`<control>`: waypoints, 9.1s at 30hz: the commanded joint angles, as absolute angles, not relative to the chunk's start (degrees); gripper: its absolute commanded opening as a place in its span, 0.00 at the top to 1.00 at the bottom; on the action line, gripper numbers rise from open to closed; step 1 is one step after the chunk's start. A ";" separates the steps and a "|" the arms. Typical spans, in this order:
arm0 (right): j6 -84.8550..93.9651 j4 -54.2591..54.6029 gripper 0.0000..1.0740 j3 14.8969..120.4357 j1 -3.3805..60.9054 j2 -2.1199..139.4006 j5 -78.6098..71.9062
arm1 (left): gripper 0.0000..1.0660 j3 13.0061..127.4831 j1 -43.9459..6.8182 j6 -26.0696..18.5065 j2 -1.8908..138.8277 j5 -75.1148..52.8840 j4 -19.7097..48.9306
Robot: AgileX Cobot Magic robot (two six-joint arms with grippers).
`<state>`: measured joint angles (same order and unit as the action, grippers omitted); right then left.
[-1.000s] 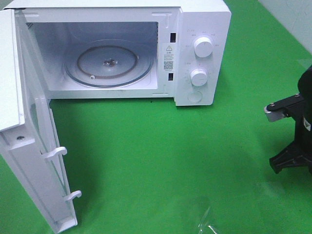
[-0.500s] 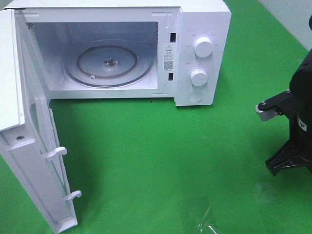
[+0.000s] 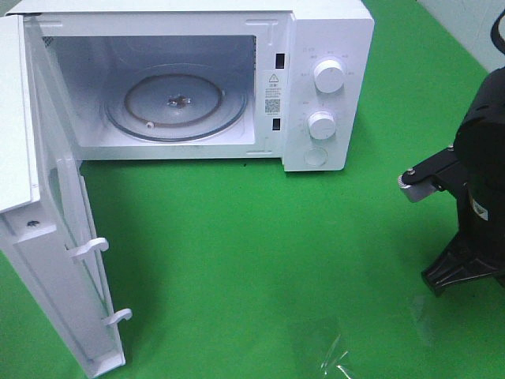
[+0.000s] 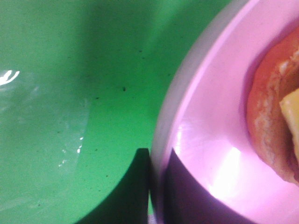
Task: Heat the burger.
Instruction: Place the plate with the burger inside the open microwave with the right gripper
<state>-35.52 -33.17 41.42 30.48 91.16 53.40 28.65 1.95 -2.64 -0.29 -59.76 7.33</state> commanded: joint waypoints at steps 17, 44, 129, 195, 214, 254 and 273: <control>-38.79 -35.12 1.00 41.37 45.78 90.70 59.19 | 0.09 28.53 1.60 -2.75 -1.55 -59.53 7.51; -38.56 -35.12 0.98 41.37 66.46 90.70 60.22 | 0.09 28.53 1.60 -2.75 -1.55 -59.53 7.51; 33.06 -33.80 1.00 41.48 48.87 90.70 15.99 | 0.09 28.53 1.60 -2.75 -1.55 -59.53 7.51; 72.82 -3.04 1.00 57.87 43.20 99.52 11.12 | 0.09 28.53 1.60 -2.75 -1.55 -59.53 7.51; 63.37 -10.08 1.00 74.26 42.74 110.64 19.19 | 0.09 28.53 1.60 -2.75 -1.55 -59.53 7.51; 52.37 -14.32 1.00 110.87 40.45 134.19 31.74 | 0.09 28.53 1.60 -2.75 -1.55 -59.53 7.51; 54.49 -14.09 1.00 117.97 40.11 138.77 33.17 | 0.09 28.53 1.60 -2.75 -1.55 -59.53 7.51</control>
<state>53.51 -13.41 116.94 40.11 139.17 36.04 28.65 1.95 -2.64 -0.29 -59.76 7.33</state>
